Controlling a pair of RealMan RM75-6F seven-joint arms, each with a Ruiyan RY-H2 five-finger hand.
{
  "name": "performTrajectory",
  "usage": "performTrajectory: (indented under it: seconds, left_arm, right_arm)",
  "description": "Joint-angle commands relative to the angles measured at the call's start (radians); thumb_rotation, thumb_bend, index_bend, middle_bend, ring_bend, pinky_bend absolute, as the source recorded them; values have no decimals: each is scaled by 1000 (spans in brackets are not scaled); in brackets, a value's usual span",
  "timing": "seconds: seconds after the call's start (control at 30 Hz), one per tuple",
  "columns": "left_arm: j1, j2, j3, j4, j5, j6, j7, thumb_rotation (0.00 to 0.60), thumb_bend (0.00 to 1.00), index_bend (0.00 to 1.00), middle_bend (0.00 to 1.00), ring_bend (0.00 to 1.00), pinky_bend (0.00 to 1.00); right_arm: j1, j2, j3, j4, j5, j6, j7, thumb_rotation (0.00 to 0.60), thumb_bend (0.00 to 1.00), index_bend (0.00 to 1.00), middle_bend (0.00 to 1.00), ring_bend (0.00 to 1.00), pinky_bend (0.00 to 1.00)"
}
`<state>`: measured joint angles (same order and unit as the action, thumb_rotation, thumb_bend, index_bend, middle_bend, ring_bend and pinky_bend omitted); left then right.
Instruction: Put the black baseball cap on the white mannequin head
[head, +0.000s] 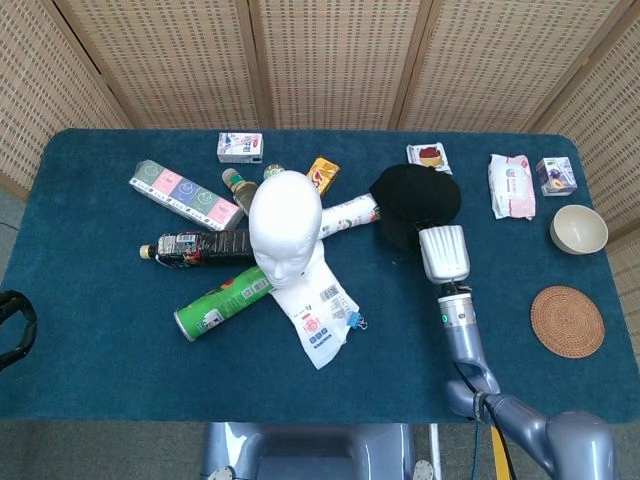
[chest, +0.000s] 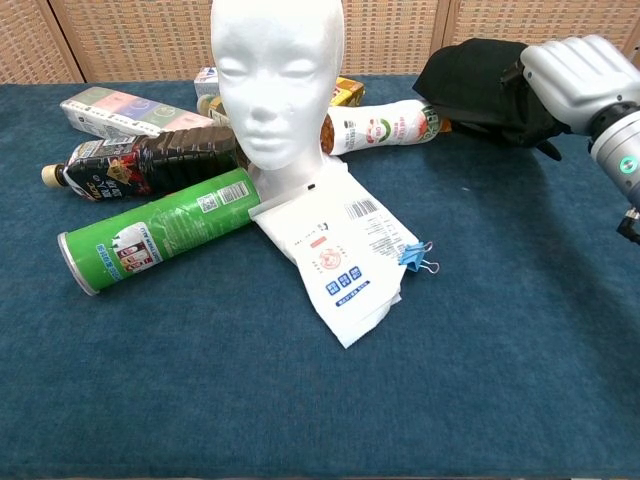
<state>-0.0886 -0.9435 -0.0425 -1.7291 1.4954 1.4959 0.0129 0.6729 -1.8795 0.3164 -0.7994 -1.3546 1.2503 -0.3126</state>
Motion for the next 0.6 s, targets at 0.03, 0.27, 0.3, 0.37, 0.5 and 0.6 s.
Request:
performTrajectory:
  seconds: [0.03, 0.27, 0.3, 0.37, 0.5, 0.6]
  left_arm:
    - [0, -1, 0, 1, 0, -1, -1, 600, 311, 580, 424, 347, 364]
    - [2, -11, 2, 11, -4, -4, -11, 600, 310, 580, 424, 347, 363]
    - [2, -13, 1, 13, -4, -4, -12, 600, 311, 580, 424, 347, 363]
    - [2, -14, 1, 15, -2, -4, -13, 600, 310, 579, 424, 347, 363]
    - [0, -16, 0, 16, -1, -5, -12, 600, 306, 579, 424, 347, 364]
    - [-1, -17, -1, 16, 0, -6, -11, 600, 307, 579, 424, 347, 364]
  right_arm:
    - [1, 4, -9, -4, -6, 0, 7, 600, 365, 612, 636, 722, 812]
    - [-6, 24, -29, -49, -16, 7, 36, 600, 367, 656, 649, 729, 811]
    - [-8, 28, -31, -55, -19, 13, 41, 600, 366, 660, 651, 730, 811]
    - [-10, 34, -32, -68, -25, 28, 59, 600, 367, 666, 654, 734, 811]
    - [-15, 44, -33, -84, -43, 68, 92, 600, 366, 675, 666, 745, 817]
    - [-16, 46, -32, -87, -50, 88, 106, 600, 366, 681, 674, 755, 827]
